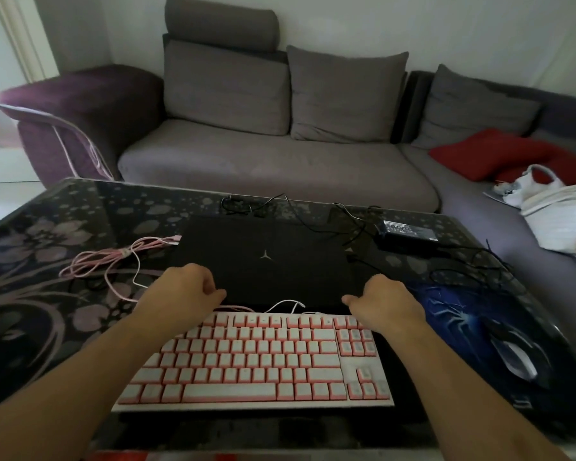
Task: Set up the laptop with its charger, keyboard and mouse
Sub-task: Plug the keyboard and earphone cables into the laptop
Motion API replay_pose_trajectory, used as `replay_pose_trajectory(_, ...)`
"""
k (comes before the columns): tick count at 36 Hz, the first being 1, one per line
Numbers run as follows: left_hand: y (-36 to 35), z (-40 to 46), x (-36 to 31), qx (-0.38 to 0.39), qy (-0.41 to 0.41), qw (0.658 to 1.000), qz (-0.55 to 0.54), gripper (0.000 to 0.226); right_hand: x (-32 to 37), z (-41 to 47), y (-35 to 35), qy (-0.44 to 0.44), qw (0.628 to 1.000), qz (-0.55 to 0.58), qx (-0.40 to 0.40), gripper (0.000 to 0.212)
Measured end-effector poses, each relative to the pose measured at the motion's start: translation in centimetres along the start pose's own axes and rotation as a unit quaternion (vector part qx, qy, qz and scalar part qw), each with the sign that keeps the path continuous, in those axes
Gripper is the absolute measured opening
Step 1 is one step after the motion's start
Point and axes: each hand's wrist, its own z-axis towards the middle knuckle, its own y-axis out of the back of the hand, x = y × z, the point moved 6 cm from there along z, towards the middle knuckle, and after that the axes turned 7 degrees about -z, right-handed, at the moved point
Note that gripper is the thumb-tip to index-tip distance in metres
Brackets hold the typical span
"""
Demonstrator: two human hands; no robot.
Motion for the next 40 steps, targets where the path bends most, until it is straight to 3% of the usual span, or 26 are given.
replay_pose_trajectory(5,-1.2,-0.2,-2.1,0.051,-0.109,0.993,-0.011,0.015,2.2,-0.1,0.9,0.074,0.996,-0.016,-0.036,0.019)
replay_pose_trajectory(10,-1.5,-0.2,-2.7,0.075,-0.129,0.989,0.002,0.018,1.7,1.0,0.3,0.071,0.996,-0.005,0.060,0.029)
replay_pose_trajectory(14,-1.1,0.0,-2.3,0.084,-0.128,0.988,0.000,0.021,-1.4,1.0,-0.1,0.079,0.980,-0.055,0.175,0.016)
replay_pose_trajectory(18,-0.8,0.0,-2.2,0.094,-0.129,0.987,0.000,0.021,-2.2,0.7,-0.5,0.130,0.968,-0.061,0.205,0.027)
replay_pose_trajectory(21,-0.8,0.0,-2.4,0.091,-0.134,0.987,0.003,0.020,-2.4,0.8,-1.0,0.131,0.975,-0.047,0.175,0.008)
replay_pose_trajectory(24,-0.8,0.0,-2.6,0.090,-0.139,0.986,0.009,0.020,-3.6,1.4,-0.7,0.095,0.985,-0.004,0.140,0.023)
replay_pose_trajectory(28,-0.8,-0.2,-2.6,0.087,-0.137,0.987,0.006,0.020,-7.2,2.5,2.0,-0.011,0.997,0.050,0.059,0.016)
replay_pose_trajectory(33,-0.9,-0.4,-2.5,0.088,-0.128,0.988,0.011,0.022,-9.8,1.5,3.3,-0.075,0.995,-0.043,0.058,0.025)
replay_pose_trajectory(36,-0.8,-0.3,-2.5,0.080,-0.128,0.989,0.009,0.021,-8.4,0.8,3.1,-0.051,0.994,-0.065,0.069,0.015)
replay_pose_trajectory(40,-0.8,-0.4,-2.6,0.084,-0.136,0.987,0.011,0.027,-3.6,-1.0,3.7,0.075,0.989,-0.118,0.048,0.055)
